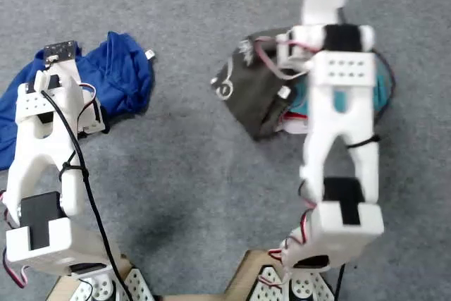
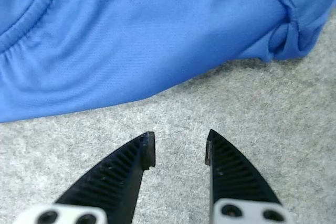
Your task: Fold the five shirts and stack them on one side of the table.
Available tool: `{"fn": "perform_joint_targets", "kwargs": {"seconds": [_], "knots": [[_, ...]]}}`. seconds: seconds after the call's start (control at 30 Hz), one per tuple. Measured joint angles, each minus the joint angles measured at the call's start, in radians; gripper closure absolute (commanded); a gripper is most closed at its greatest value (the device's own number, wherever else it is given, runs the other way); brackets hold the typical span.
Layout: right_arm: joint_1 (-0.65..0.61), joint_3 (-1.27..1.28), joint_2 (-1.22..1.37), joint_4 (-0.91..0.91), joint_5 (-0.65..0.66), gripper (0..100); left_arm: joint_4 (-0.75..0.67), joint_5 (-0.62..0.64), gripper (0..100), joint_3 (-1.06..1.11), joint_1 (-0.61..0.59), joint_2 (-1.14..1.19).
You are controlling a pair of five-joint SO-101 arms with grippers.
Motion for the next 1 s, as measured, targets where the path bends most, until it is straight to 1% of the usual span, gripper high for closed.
{"fn": "perform_joint_targets", "kwargs": {"seconds": [0.2, 0.37, 0.57, 0.63, 0.67, 0.8, 0.83, 0.87, 0.9, 0.97, 1.0], "knots": [[0.146, -0.331, 0.176, 0.124, 0.086, 98.5, 0.0, 0.0, 82, 0.0, 0.0, 0.0], [0.264, -0.5, 0.305, 0.158, 0.138, 98.1, 0.0, 0.0, 82, 0.0, 0.0, 0.0], [0.305, -0.614, 0.368, 0.262, 0.255, 97.3, 0.0, 0.0, 82, 0.0, 0.0, 0.0], [0.315, -0.623, 0.368, 0.281, 0.282, 91.4, 0.0, -0.002, 82, 0.0, 0.0, 0.0], [0.318, -0.623, 0.368, 0.284, 0.296, 86.3, 0.0, -0.002, 82, 0.0, 0.0, 0.0], [0.333, -0.623, 0.37, 0.285, 0.311, 60.7, 0.0, -0.002, 82, 0.0, 0.0, 0.0], [0.338, -0.623, 0.37, 0.285, 0.321, 56.6, 0.0, -0.002, 82, 0.0, 0.0, 0.0], [0.339, -0.623, 0.37, 0.285, 0.331, 55.4, 0.003, -0.002, 82, 0.0, 0.0, 0.0], [0.341, -0.623, 0.37, 0.285, 0.339, 56.2, 0.011, -0.002, 82, 0.0, -0.002, 0.0], [0.341, -0.634, 0.37, 0.285, 0.342, 61.1, 0.028, -0.002, 82, -0.017, -0.009, 0.0], [0.341, -0.643, 0.37, 0.285, 0.342, 65.2, 0.038, -0.002, 82, -0.031, -0.015, 0.0]]}}
